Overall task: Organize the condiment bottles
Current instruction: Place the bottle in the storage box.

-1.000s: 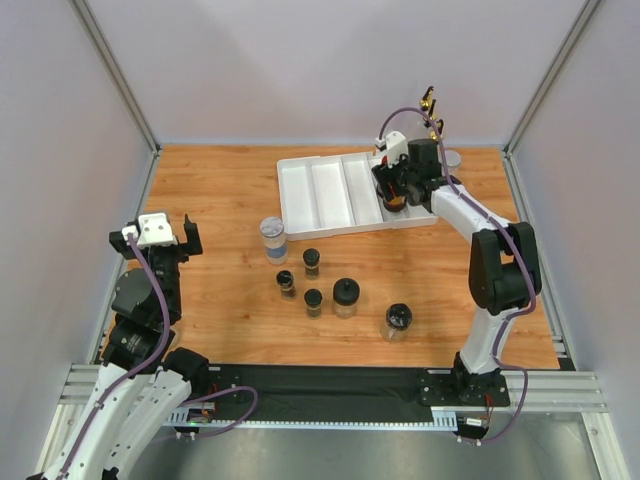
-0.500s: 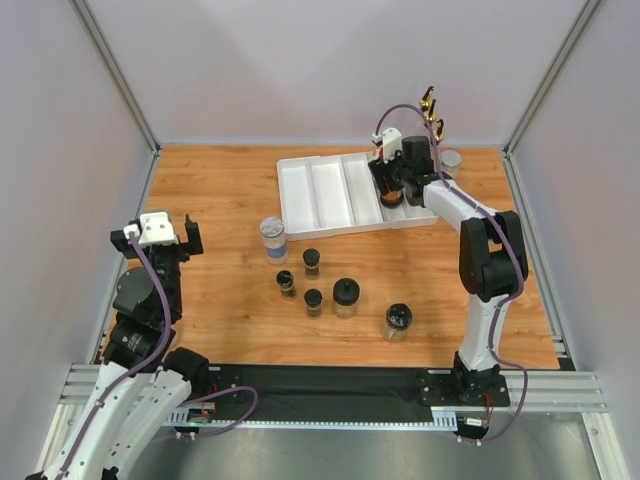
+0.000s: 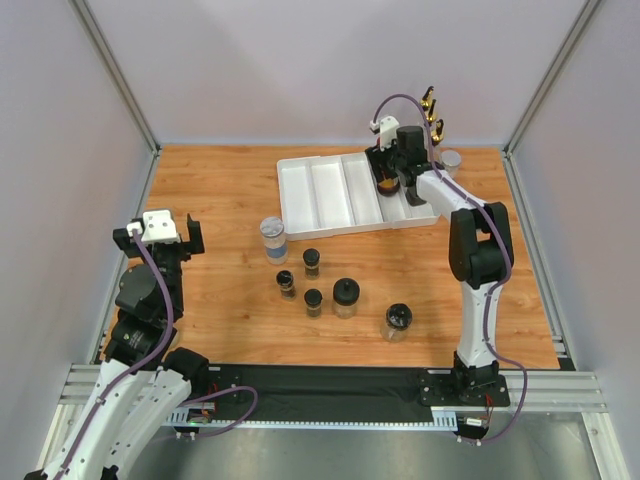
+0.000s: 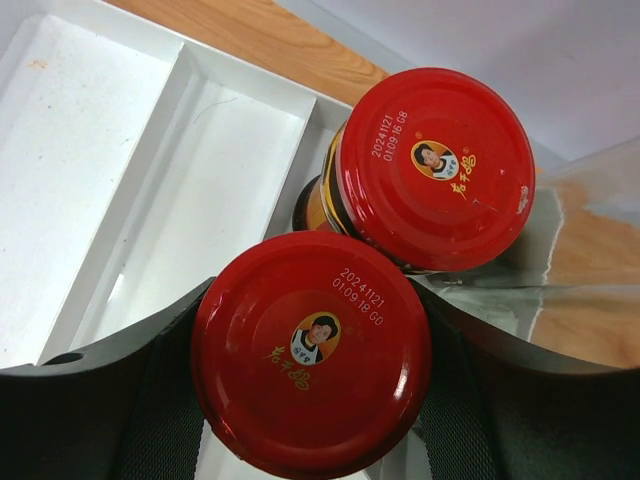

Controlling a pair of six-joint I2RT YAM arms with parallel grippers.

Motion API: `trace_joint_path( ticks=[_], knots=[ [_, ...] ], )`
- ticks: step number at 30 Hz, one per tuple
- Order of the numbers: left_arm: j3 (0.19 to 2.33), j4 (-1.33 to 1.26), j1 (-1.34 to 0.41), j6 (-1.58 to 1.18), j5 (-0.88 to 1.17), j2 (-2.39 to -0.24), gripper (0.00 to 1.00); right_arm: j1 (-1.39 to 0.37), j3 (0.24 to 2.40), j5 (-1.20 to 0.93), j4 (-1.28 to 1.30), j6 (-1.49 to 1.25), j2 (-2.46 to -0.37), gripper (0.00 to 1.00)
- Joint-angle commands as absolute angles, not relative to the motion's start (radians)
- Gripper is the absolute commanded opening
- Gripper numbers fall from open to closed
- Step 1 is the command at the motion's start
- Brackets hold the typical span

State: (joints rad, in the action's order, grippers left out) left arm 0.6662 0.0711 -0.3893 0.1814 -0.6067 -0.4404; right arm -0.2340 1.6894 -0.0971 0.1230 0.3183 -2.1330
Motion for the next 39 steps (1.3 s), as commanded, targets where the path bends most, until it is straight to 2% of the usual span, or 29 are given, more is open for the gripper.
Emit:
trace_joint_path(
  ticks=[1, 5, 8, 11, 12, 15, 16, 20, 27, 39],
  knots=[
    [0.678, 0.055, -0.382, 0.189, -0.606, -0.449, 1.00, -0.224, 1.787, -0.060, 0.034, 0.302, -2.134, 0.00],
    [0.678, 0.057, -0.383, 0.189, -0.604, -0.453, 1.00, -0.222, 1.775, -0.058, 0.032, 0.299, -2.128, 0.04],
    [0.677, 0.055, -0.382, 0.187, -0.603, -0.453, 1.00, -0.219, 1.749, -0.058, 0.026, 0.301, -2.115, 0.16],
    [0.676, 0.055, -0.382, 0.187, -0.600, -0.454, 1.00, -0.218, 1.724, -0.063, 0.023, 0.304, -2.102, 0.30],
    [0.678, 0.055, -0.383, 0.187, -0.600, -0.453, 1.00, -0.218, 1.707, -0.063, 0.023, 0.305, -2.095, 0.38],
    [0.678, 0.058, -0.383, 0.186, -0.600, -0.451, 1.00, -0.218, 1.686, -0.063, 0.014, 0.308, -2.074, 0.51],
    [0.678, 0.057, -0.382, 0.186, -0.598, -0.449, 1.00, -0.218, 1.675, -0.063, 0.014, 0.310, -2.069, 0.59],
    [0.678, 0.058, -0.384, 0.183, -0.597, -0.448, 1.00, -0.218, 1.651, -0.066, 0.014, 0.311, -2.037, 0.75],
    [0.680, 0.061, -0.383, 0.179, -0.592, -0.445, 1.00, -0.218, 1.625, -0.080, 0.032, 0.314, -2.000, 0.87],
    [0.680, 0.061, -0.383, 0.181, -0.594, -0.443, 1.00, -0.219, 1.614, -0.152, 0.080, 0.324, -1.957, 0.90]
  ],
)
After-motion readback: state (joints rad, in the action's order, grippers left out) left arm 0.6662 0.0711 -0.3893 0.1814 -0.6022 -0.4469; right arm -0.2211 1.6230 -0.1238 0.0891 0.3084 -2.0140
